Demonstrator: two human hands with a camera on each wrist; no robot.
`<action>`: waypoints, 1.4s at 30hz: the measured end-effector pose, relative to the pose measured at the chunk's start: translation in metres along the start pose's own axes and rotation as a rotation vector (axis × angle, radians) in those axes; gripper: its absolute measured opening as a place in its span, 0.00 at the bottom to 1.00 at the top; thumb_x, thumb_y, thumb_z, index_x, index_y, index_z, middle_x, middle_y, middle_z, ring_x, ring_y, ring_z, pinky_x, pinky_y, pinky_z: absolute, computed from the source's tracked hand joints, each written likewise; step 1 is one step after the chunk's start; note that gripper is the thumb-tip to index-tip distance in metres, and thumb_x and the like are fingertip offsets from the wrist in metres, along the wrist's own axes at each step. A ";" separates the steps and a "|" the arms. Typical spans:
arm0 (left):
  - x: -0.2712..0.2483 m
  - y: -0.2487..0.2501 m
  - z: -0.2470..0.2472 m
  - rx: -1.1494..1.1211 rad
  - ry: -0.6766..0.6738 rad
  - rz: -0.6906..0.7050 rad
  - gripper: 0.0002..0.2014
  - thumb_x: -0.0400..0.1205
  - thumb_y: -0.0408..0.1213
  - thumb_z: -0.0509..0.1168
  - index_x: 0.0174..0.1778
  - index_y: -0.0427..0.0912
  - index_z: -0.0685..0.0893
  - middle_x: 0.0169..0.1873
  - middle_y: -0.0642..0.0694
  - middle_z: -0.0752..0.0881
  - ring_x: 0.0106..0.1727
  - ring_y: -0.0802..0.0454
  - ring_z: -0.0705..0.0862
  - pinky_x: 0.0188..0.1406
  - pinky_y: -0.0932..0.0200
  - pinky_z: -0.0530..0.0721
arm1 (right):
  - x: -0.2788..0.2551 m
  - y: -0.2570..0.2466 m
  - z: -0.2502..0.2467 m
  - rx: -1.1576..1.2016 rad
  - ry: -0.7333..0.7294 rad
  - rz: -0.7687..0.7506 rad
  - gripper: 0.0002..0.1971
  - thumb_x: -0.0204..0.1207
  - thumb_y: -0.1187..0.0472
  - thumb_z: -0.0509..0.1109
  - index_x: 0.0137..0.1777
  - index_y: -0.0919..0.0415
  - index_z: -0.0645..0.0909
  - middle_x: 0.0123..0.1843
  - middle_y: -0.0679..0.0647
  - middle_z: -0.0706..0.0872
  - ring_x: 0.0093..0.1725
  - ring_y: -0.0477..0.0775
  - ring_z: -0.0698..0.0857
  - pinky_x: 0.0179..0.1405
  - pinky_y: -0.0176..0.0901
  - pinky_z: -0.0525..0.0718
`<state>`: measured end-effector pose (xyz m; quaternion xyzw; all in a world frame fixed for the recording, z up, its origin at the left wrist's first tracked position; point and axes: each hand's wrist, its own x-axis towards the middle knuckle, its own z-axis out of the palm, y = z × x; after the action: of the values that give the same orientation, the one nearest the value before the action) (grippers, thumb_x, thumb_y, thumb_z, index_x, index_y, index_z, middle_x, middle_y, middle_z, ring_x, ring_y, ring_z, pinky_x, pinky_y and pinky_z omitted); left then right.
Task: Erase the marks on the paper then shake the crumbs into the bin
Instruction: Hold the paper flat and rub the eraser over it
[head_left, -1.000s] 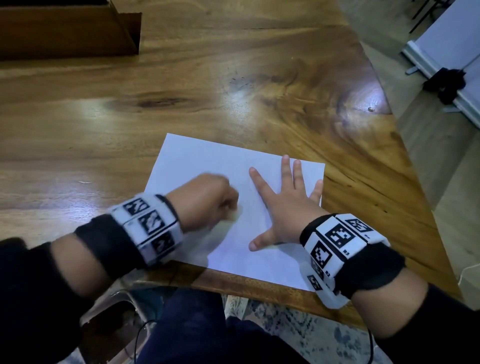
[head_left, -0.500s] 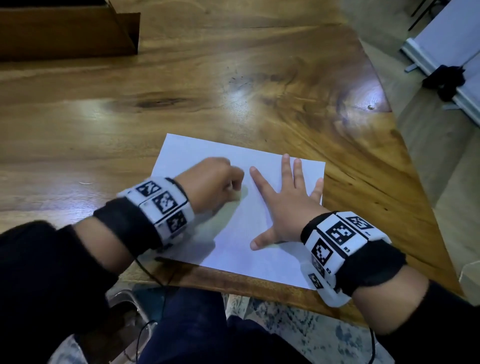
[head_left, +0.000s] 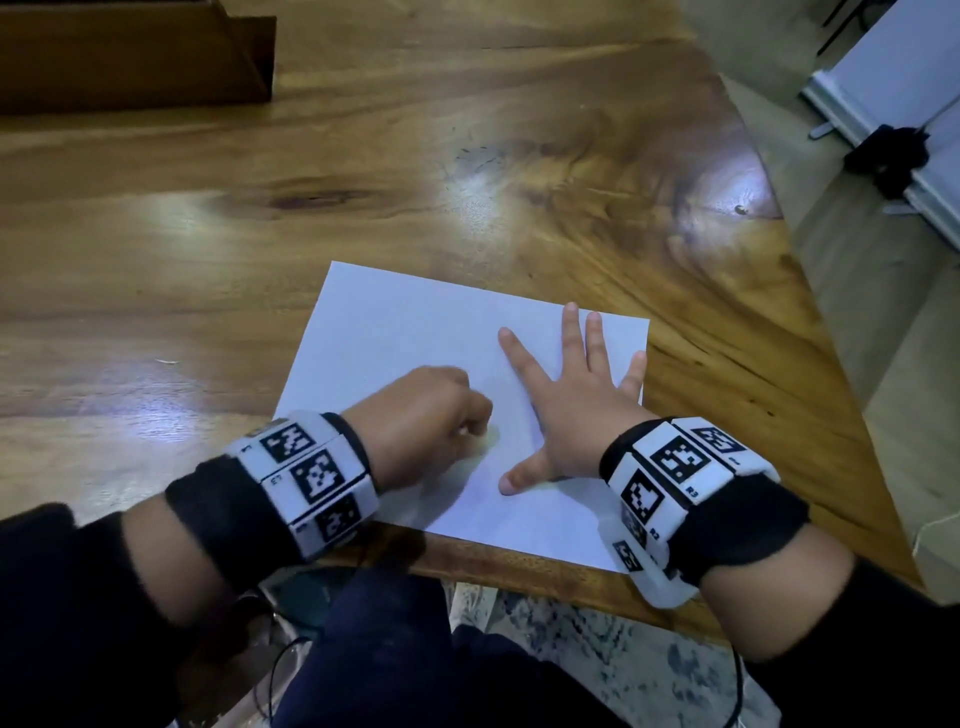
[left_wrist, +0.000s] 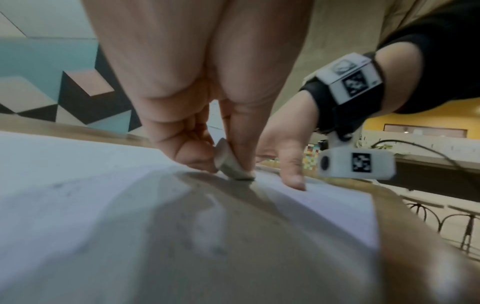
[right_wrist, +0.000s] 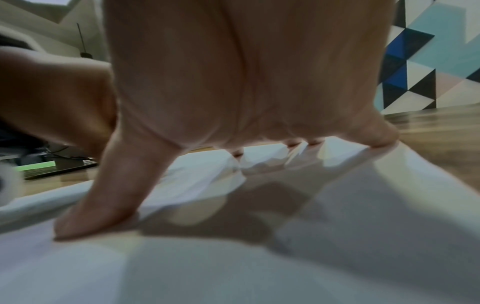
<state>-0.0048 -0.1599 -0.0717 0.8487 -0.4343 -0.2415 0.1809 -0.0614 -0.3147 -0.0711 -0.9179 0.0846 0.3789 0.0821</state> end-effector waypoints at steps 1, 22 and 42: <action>-0.010 -0.001 0.004 -0.014 -0.041 0.037 0.07 0.74 0.39 0.65 0.35 0.41 0.84 0.35 0.44 0.77 0.41 0.41 0.81 0.39 0.58 0.73 | 0.000 0.000 0.000 0.001 0.000 0.000 0.71 0.53 0.28 0.77 0.76 0.37 0.20 0.73 0.64 0.12 0.74 0.68 0.16 0.69 0.83 0.34; 0.022 -0.009 -0.012 0.032 0.051 -0.032 0.05 0.75 0.36 0.66 0.44 0.41 0.85 0.39 0.47 0.76 0.46 0.44 0.80 0.40 0.62 0.67 | -0.001 0.000 0.001 -0.012 0.009 0.002 0.71 0.53 0.26 0.76 0.76 0.37 0.20 0.74 0.65 0.13 0.74 0.68 0.17 0.68 0.83 0.34; -0.012 0.006 0.004 0.012 -0.201 0.096 0.06 0.73 0.38 0.63 0.38 0.42 0.85 0.39 0.42 0.79 0.41 0.44 0.79 0.39 0.59 0.71 | -0.001 0.001 0.001 -0.001 -0.004 0.011 0.73 0.53 0.28 0.76 0.76 0.44 0.18 0.74 0.64 0.13 0.74 0.66 0.17 0.69 0.82 0.33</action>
<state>-0.0172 -0.1540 -0.0685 0.7997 -0.4917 -0.3137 0.1426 -0.0629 -0.3149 -0.0707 -0.9167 0.0894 0.3810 0.0799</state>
